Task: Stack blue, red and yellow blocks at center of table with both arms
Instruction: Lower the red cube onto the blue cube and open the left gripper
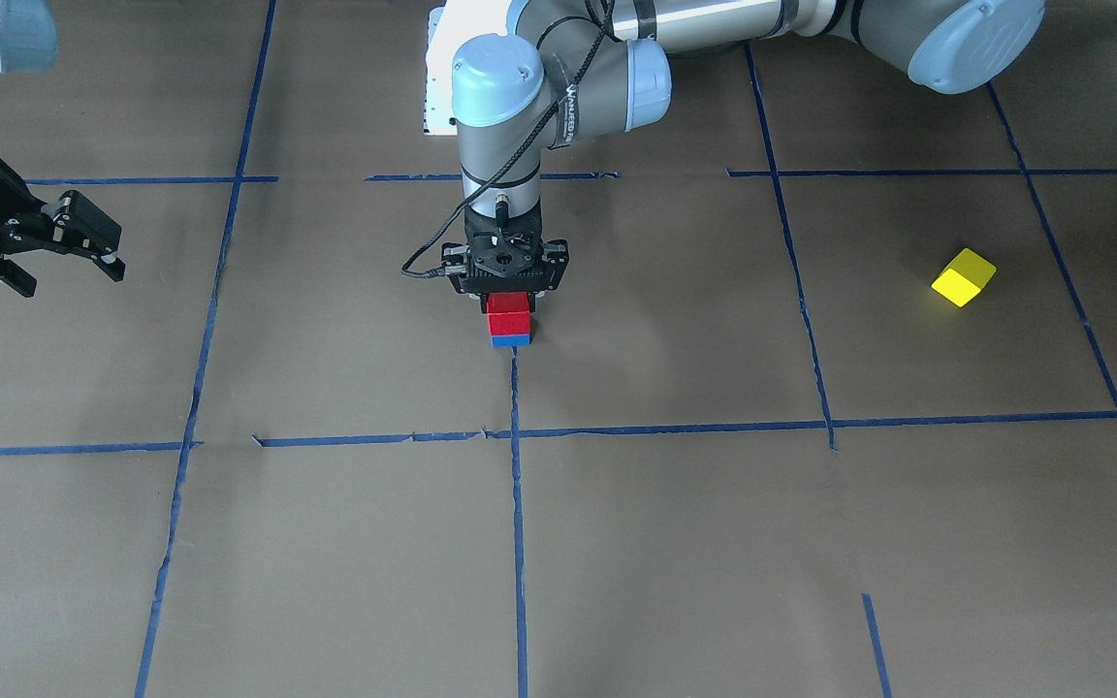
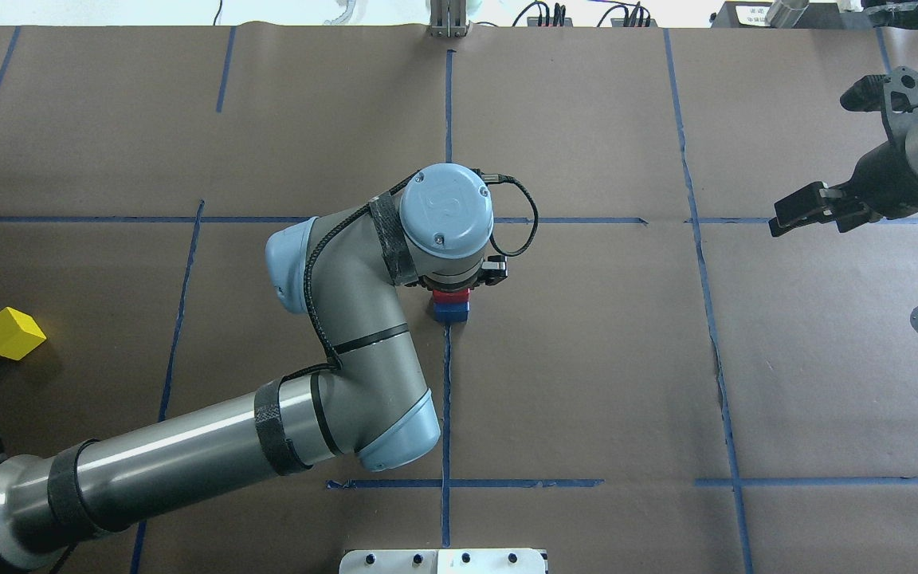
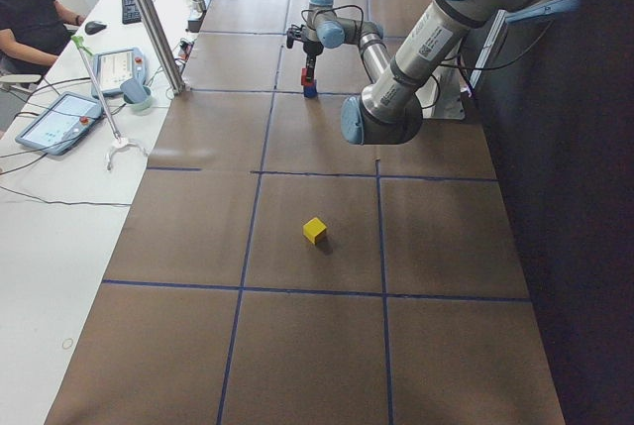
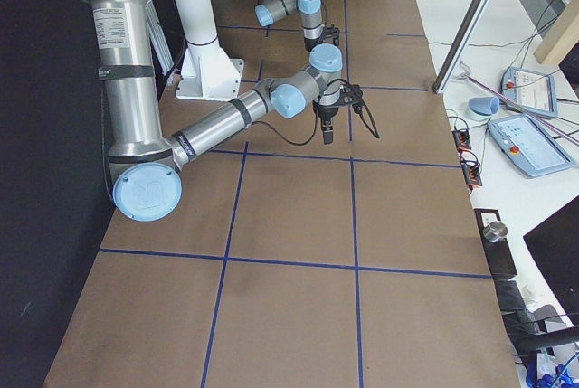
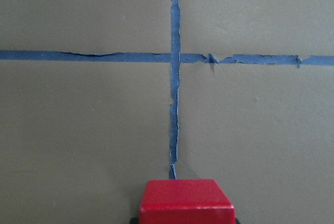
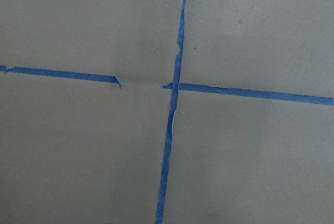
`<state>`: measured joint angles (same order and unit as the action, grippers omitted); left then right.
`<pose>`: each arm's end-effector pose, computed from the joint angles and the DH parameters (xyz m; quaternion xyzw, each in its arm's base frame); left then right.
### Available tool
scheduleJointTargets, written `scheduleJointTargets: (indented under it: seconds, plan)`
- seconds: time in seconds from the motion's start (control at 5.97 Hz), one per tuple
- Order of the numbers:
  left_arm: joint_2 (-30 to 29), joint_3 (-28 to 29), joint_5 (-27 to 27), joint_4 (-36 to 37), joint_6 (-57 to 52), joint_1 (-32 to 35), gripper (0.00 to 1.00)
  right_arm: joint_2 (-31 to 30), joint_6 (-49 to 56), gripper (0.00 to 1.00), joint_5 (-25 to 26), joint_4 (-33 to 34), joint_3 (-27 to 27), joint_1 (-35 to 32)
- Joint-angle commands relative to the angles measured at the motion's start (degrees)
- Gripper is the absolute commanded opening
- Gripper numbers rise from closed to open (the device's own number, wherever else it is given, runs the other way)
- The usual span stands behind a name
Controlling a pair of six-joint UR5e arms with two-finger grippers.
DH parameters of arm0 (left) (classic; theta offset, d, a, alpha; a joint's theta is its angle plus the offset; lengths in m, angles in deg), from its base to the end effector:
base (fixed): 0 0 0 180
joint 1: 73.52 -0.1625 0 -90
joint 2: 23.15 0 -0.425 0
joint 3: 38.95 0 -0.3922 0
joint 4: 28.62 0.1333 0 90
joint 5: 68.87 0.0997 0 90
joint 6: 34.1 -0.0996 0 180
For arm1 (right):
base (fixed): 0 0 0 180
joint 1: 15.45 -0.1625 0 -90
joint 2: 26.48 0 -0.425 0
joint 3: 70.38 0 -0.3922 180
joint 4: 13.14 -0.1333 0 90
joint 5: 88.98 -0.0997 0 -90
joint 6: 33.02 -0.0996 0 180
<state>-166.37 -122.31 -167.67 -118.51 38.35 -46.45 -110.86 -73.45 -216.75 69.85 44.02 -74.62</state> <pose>0.6141 -0.4464 0.1276 0.0841 0.3907 -0.0459 0.9155 -0.1984 -0.4735 0.3920 0.0654 -0.4245 -0.0273 0.9027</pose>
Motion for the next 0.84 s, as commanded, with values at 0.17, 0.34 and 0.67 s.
scheduleJointTargets:
  seconds: [0.17, 0.34, 0.67]
  plan:
    - [0.05, -0.4, -0.16, 0.41, 0.15, 0.0, 0.16, 0.0, 0.0, 1.0, -0.2, -0.02, -0.05, 0.03]
    - [0.14, -0.4, -0.25, 0.42, 0.5, -0.09, 0.17, 0.0, 0.0, 1.0, -0.11, -0.02, 0.03, 0.03]
    - [0.14, -0.4, -0.25, 0.15, 0.68, -0.09, 0.56, 0.0, 0.0, 1.0, -0.29, -0.02, 0.03, 0.03]
